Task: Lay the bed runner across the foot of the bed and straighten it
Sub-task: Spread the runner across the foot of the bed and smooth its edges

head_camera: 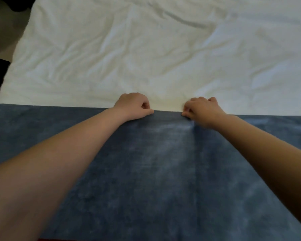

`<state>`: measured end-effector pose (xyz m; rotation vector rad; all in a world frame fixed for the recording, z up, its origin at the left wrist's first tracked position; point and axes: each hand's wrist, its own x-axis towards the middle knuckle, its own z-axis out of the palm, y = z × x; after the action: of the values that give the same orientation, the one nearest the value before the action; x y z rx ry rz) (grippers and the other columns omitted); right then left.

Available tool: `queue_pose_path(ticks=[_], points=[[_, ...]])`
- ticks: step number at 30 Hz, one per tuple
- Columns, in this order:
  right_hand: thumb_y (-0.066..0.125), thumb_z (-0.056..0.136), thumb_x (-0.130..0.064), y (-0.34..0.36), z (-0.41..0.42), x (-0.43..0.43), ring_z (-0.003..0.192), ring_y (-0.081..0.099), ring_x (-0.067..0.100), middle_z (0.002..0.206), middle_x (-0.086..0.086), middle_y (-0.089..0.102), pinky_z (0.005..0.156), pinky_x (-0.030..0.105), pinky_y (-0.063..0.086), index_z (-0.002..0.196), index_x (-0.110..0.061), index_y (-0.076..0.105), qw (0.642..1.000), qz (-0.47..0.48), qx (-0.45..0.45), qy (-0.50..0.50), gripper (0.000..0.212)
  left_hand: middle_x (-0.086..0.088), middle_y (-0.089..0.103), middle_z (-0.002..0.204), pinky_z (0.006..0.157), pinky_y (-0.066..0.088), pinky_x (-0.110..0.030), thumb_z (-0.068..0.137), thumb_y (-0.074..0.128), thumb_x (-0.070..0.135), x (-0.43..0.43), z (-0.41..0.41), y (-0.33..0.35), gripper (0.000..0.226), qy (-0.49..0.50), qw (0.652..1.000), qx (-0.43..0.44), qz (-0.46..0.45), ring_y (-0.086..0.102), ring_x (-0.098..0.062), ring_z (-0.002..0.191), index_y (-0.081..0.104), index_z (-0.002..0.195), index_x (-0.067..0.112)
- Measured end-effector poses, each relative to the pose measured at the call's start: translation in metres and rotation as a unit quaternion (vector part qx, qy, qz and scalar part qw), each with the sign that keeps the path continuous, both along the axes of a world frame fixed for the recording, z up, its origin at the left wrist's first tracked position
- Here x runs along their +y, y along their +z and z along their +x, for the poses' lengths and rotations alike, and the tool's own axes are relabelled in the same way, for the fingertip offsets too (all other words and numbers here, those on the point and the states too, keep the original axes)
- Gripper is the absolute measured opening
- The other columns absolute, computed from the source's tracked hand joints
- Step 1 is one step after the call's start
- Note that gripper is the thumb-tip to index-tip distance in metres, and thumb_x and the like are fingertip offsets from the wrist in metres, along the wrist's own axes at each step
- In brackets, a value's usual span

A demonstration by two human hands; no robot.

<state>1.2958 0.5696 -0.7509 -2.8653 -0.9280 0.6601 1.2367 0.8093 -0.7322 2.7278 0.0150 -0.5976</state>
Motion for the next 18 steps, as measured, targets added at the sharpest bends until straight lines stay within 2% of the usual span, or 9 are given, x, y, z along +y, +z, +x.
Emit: queue_pose_path(ticks=[5,10,13,15,18], points=[[0.045,0.093,-0.045,0.001,0.014,-0.057,0.1,0.052,0.022,0.102,-0.001,0.057,0.084,0.041,0.03,0.089,-0.027,0.058,0.999,-0.018,-0.001,-0.037,0.023,0.01,0.061,0.086,0.077,0.039,-0.031,0.089,0.059,0.039,-0.063,0.015,-0.007,0.019,-0.006,1.0,-0.014,-0.018,0.055,-0.013,0.083,0.066,0.087,0.022],[0.04,0.097,-0.042,-0.008,0.015,-0.055,0.094,0.049,0.025,0.096,0.001,0.053,0.083,0.043,0.03,0.082,-0.021,0.054,0.998,-0.024,-0.008,-0.056,0.029,0.008,0.063,0.087,0.081,0.037,-0.036,0.09,0.058,0.034,-0.08,0.019,-0.012,0.015,0.003,0.998,-0.026,0.056,0.057,-0.017,0.083,0.063,0.083,0.021],[0.033,0.099,-0.037,-0.008,0.02,-0.058,0.097,0.05,0.026,0.095,0.002,0.054,0.083,0.042,0.028,0.083,-0.021,0.054,0.995,0.004,0.044,-0.088,0.032,0.007,0.064,0.089,0.078,0.036,-0.034,0.092,0.056,0.032,-0.086,0.015,-0.013,0.016,0.015,0.996,-0.042,0.074,0.058,-0.02,0.085,0.063,0.083,0.021],[0.038,0.097,-0.04,-0.005,0.024,-0.067,0.096,0.051,0.023,0.092,-0.001,0.058,0.082,0.041,0.024,0.084,-0.023,0.06,0.992,0.016,0.077,-0.101,0.03,0.005,0.066,0.09,0.079,0.037,-0.034,0.091,0.055,0.031,-0.087,0.012,-0.014,0.017,0.021,0.996,-0.046,0.071,0.059,-0.021,0.086,0.065,0.084,0.018],[0.05,0.09,-0.047,-0.002,0.026,-0.081,0.093,0.051,0.017,0.091,-0.009,0.062,0.083,0.04,0.024,0.086,-0.031,0.063,0.991,0.002,0.081,-0.103,0.021,-0.002,0.069,0.09,0.081,0.038,-0.035,0.089,0.053,0.033,-0.085,0.013,-0.016,0.024,0.031,0.997,-0.048,0.055,0.06,-0.023,0.085,0.066,0.083,0.014]])
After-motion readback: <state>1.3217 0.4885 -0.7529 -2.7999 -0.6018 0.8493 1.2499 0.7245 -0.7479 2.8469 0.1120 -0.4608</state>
